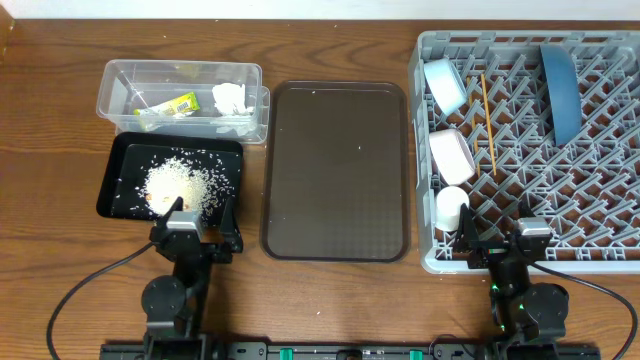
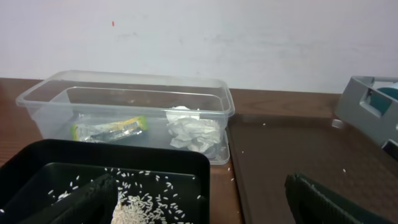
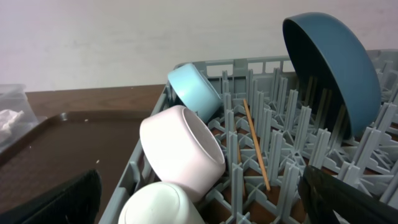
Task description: Sort waste into correct bins and load items into the dishwasher rack
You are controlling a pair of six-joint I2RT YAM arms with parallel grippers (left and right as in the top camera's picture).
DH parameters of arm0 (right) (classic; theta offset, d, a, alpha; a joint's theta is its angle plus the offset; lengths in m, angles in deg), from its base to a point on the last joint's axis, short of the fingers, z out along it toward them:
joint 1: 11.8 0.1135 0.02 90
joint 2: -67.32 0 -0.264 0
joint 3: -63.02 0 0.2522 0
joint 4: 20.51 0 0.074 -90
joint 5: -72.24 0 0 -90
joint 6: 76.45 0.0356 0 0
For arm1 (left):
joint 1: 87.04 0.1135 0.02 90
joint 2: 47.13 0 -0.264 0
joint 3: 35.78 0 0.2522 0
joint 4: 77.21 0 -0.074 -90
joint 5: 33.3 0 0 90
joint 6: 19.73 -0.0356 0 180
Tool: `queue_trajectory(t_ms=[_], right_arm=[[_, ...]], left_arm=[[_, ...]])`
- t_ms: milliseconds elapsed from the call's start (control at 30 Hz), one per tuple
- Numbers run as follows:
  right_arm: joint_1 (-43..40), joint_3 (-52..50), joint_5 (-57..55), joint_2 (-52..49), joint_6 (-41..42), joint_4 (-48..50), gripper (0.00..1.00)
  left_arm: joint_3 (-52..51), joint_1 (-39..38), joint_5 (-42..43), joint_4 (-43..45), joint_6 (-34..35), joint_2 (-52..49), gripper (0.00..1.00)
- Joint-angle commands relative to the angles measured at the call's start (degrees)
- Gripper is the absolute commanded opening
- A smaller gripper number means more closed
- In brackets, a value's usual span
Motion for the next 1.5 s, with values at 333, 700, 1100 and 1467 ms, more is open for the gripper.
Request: queue_trajectory(t_ms=[333, 700, 1100, 1467], right_arm=[[0.39, -0.24, 0.22, 0.42, 0.46, 0.00, 0.99], [0.39, -0.24, 0.24, 0.42, 0.46, 0.00, 0.99], [0.39, -0.24, 0.22, 0.42, 0.46, 0.00, 0.99], [0.39, -0.24, 0.24, 0.42, 0.46, 0.02, 0.99]], left_arm=[[-1.33, -0.07, 0.59, -6.78, -0.72, 4.04, 0.88], [-1.33, -0.07, 0.61, -6.62, -0.76, 3.82, 0.88], [-1.33, -0.07, 0.61, -6.62, -0.76, 3.82, 0.88], [-1.33, -0.07, 0.61, -6.62, -0.76, 3.82, 0.89]])
